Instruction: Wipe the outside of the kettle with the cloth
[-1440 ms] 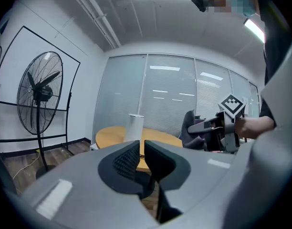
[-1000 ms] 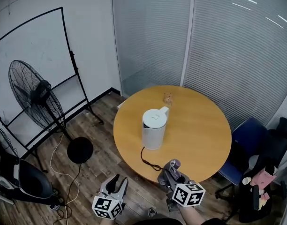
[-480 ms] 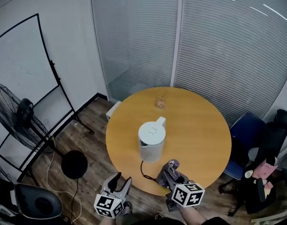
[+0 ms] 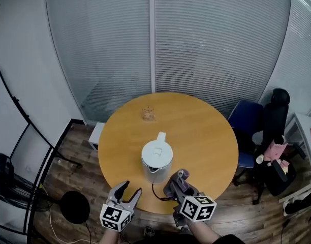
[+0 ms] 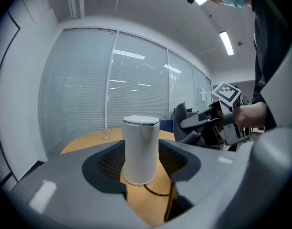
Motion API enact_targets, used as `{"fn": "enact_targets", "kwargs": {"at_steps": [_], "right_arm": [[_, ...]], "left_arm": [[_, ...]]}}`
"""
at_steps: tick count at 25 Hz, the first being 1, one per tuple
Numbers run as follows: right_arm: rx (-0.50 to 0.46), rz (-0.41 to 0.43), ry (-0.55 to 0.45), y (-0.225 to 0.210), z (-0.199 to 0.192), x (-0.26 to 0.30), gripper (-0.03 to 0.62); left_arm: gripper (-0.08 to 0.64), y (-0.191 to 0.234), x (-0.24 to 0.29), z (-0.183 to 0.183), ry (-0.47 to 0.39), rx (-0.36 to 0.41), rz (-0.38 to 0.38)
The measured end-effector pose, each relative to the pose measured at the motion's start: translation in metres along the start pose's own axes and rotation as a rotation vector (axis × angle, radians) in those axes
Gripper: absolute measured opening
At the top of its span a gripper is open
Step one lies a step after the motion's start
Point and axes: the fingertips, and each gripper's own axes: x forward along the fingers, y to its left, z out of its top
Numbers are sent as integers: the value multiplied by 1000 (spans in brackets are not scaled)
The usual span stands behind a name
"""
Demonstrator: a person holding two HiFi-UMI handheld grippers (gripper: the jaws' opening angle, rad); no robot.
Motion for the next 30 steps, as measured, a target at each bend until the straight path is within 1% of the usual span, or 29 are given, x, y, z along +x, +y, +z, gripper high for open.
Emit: {"fn": "enact_targets", "kwargs": {"at_steps": [4,8,10,12,14,16,17,18,22,24,26,30], "right_arm": [[47,-61,-82,4,7,7,97],[84,-100,-148,6,13,13,97],[105,-110,-171,7,15,14,97],[132,-109,-196,8,18,16,97],[164,-93,-219,8,21,20,97],[195,-67,-236,8,25,26,97],[207,-53,-239,8,26,29,97],[217,-40,-240,9,27,31,97],[264,-13,-247,7,29,33,97],[284,-10,-264,5,30,34,97],[301,-16,-268,-1,25,36,97],[351,-47,-222,-21,1,47,97]], "left_arm": [[226,8,23,16,8,157,-136],[258,8,43,25,13,353,-275],[276,6,52,27,25,449,-324],[306,4,62,26,42,570,-355],[336,3,72,25,66,734,-386],[364,0,83,21,106,890,-435],[373,-1,87,19,127,942,-464],[373,-2,91,17,145,976,-488],[377,-11,98,19,193,1058,-538],[377,-16,100,13,224,1084,-568],[382,-18,101,8,237,1079,-582],[382,-19,101,7,223,1015,-589]]}}
